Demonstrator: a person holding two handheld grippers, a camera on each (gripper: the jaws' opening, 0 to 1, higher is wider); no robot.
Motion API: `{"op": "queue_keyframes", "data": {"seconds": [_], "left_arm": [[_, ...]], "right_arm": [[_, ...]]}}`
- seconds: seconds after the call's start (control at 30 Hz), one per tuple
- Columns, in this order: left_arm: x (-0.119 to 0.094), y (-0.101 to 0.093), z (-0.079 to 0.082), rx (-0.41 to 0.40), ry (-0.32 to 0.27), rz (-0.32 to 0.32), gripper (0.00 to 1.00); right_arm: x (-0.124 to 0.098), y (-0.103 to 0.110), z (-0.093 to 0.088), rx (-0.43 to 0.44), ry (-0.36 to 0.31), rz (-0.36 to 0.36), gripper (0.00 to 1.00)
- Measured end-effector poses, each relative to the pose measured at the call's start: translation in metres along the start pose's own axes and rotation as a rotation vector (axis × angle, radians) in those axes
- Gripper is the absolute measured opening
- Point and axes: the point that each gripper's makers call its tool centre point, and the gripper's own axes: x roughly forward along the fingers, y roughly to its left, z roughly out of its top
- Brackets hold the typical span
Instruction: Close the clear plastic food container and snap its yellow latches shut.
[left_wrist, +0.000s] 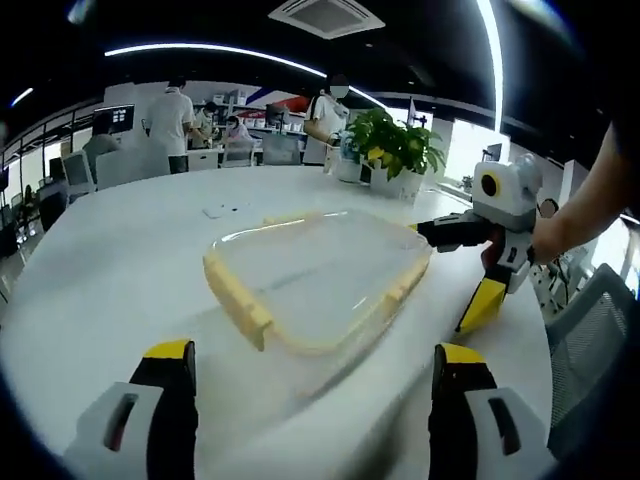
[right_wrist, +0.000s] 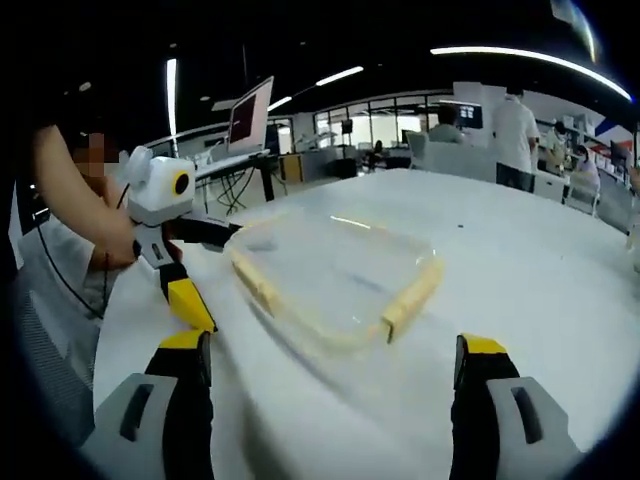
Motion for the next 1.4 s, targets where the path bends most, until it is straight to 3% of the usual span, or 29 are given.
{"op": "queue_keyframes", "data": {"seconds": [0.1,0.27,0.53,0.9,1.4], "left_arm": [[-0.006,0.0,0.002,-0.054,-0.011,0.009,0.95],[-0.022,0.002,0.009,-0.076,-0.039,0.043,0.93],[-0.053,0.008,0.0,-0.124,-0.04,0.106,0.92],[-0.088,0.013,-0.01,-0.179,-0.05,0.189,0.91],[-0.119,0.002,-0.017,-0.243,-0.066,0.232,0.89]], "right_arm": [[-0.006,0.0,0.003,0.044,-0.012,-0.015,0.98],[-0.019,-0.003,0.014,0.081,-0.059,-0.056,0.95],[-0.045,-0.003,0.017,0.114,-0.082,-0.067,0.92],[-0.076,-0.005,0.009,0.179,-0.089,-0.101,0.91],[-0.11,-0.003,0.0,0.219,-0.09,-0.146,0.88]]}}
